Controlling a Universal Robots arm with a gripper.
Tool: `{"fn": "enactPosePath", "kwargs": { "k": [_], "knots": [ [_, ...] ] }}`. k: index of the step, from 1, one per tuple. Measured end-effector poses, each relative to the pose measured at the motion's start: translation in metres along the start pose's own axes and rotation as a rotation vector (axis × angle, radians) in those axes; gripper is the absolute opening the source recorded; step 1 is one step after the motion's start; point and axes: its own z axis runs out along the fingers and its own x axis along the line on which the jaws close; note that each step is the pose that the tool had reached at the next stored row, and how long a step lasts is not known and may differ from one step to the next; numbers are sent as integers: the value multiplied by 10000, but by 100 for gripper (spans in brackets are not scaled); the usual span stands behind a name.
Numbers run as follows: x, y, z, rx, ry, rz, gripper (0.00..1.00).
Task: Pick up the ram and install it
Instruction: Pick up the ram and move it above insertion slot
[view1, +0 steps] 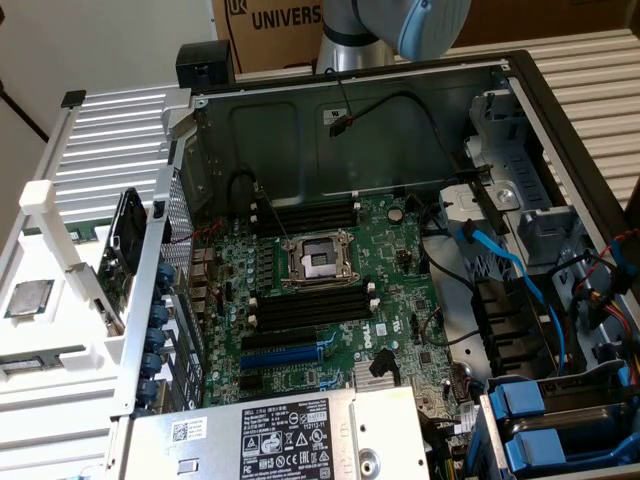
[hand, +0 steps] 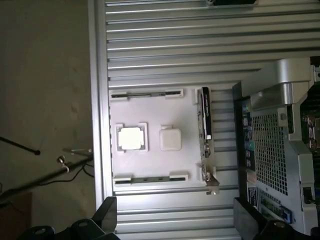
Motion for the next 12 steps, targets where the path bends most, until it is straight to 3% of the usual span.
{"fn": "enactPosePath", "kwargs": {
  "k": [2,5,12],
  "knots": [
    [19,15,0,47,3,-117,99],
    [25,15,1,163,28,-973,99],
    [30,14,0,307,71,-2428,99]
  ]
}}
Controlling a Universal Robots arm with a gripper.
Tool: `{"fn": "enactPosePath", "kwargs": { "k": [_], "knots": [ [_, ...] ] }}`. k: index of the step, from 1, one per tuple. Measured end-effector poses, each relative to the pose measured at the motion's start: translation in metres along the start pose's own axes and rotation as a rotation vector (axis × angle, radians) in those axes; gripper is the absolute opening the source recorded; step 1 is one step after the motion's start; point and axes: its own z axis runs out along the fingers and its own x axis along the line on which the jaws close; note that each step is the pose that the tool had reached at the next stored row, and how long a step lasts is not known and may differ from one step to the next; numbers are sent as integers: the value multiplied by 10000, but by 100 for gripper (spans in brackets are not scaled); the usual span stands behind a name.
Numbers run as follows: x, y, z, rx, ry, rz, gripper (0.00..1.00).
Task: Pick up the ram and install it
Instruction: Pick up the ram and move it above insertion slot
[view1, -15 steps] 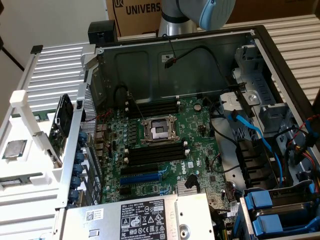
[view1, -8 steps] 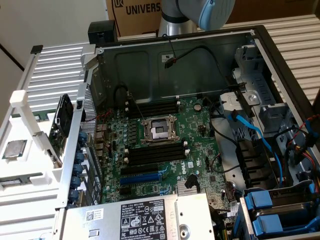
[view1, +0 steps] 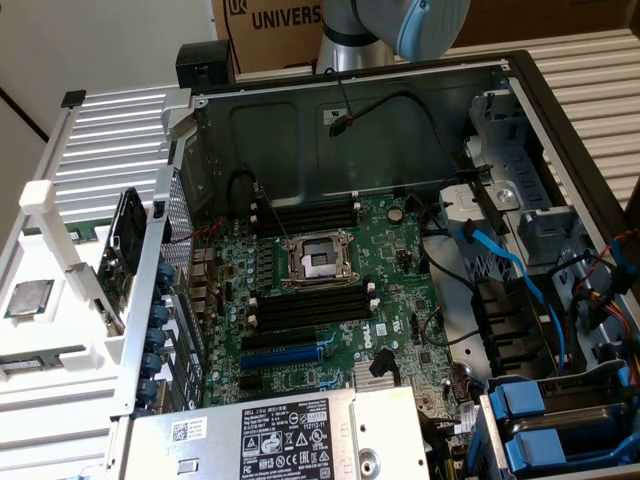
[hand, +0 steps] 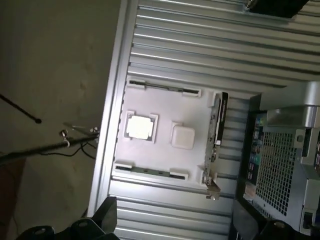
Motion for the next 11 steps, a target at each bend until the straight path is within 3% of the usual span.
{"fn": "enactPosePath", "kwargs": {
  "k": [4,5,8,11],
  "knots": [
    [1,0,0,55,17,-725,99],
    [1,0,0,108,32,-1275,99],
    [3,1,0,175,51,-1815,99],
    [4,1,0,271,77,-2724,99]
  ]
}}
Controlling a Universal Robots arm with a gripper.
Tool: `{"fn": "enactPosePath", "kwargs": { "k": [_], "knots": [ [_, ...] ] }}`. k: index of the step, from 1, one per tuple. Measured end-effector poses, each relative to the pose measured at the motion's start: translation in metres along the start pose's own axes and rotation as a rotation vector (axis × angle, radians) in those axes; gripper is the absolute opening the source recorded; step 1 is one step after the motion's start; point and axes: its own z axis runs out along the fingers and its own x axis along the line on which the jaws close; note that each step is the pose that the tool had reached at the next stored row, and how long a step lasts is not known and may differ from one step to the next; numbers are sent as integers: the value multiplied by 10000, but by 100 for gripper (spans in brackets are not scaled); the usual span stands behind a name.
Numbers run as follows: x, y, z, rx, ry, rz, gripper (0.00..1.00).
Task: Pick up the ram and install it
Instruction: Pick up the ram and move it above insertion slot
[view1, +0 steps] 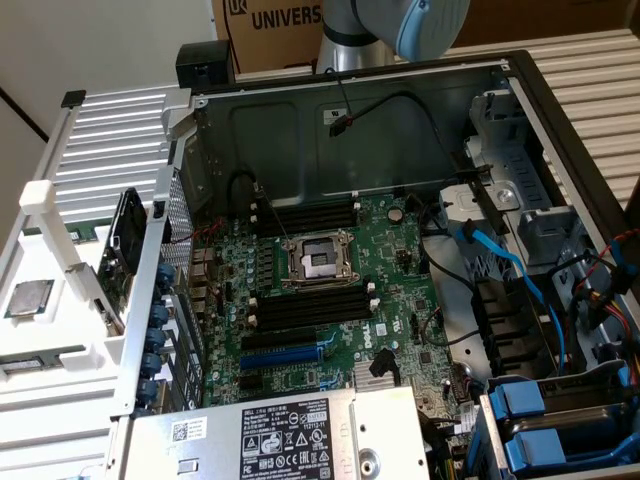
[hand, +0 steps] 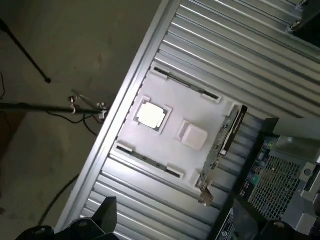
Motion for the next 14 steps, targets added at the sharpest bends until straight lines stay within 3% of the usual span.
{"fn": "enactPosePath", "kwargs": {
  "k": [14],
  "knots": [
    [4,2,1,344,88,-3465,99]
  ]
}}
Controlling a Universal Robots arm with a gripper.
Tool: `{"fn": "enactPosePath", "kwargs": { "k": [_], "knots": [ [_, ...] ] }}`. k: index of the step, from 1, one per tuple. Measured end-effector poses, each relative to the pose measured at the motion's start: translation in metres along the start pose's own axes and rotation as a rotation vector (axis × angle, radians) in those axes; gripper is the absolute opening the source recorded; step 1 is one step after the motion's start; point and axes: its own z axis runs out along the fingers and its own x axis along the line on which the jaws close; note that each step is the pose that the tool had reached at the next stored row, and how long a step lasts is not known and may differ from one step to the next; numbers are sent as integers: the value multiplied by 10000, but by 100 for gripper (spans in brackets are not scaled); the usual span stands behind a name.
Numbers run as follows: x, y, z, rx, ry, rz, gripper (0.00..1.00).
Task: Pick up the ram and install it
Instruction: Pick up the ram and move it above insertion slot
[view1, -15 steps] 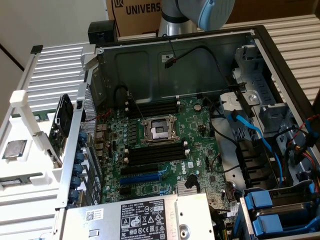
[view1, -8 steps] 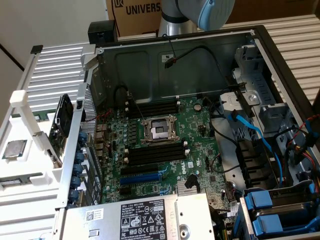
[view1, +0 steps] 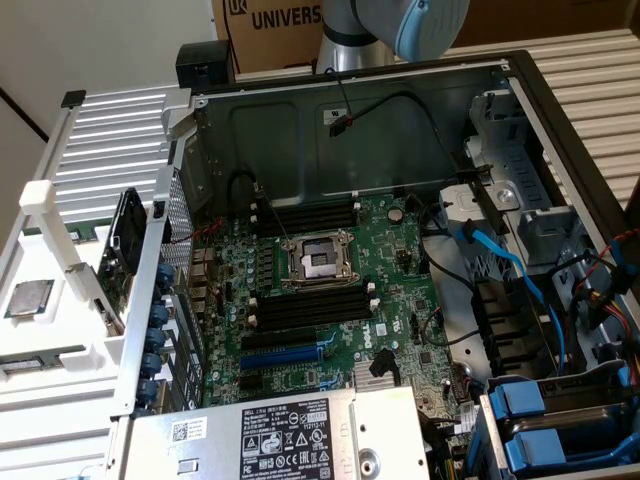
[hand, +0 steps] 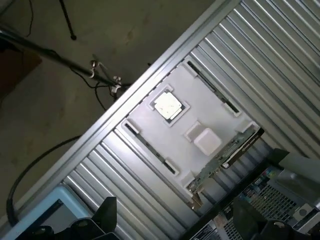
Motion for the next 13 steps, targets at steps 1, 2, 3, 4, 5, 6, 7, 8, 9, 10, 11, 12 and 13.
{"fn": "enactPosePath", "kwargs": {
  "k": [1,2,3,4,5,6,7,8,9,10,11,12,13],
  "knots": [
    [0,0,0,10,-2,-186,99],
    [0,0,-1,19,-5,-365,99],
    [0,0,-1,30,-15,-539,99],
    [0,0,1,49,-36,-729,99],
    [0,0,3,70,-60,-901,99],
    [0,0,6,91,-83,-1081,99],
    [-1,0,10,106,-102,-1264,99],
    [-1,0,12,113,-112,-1434,99],
    [0,1,15,118,-119,-1584,99],
    [1,1,16,122,-126,-1736,99],
    [1,0,20,130,-141,-2047,99],
    [2,-1,22,133,-147,-2186,99],
    [3,-1,25,134,-152,-2325,99]
  ]
}}
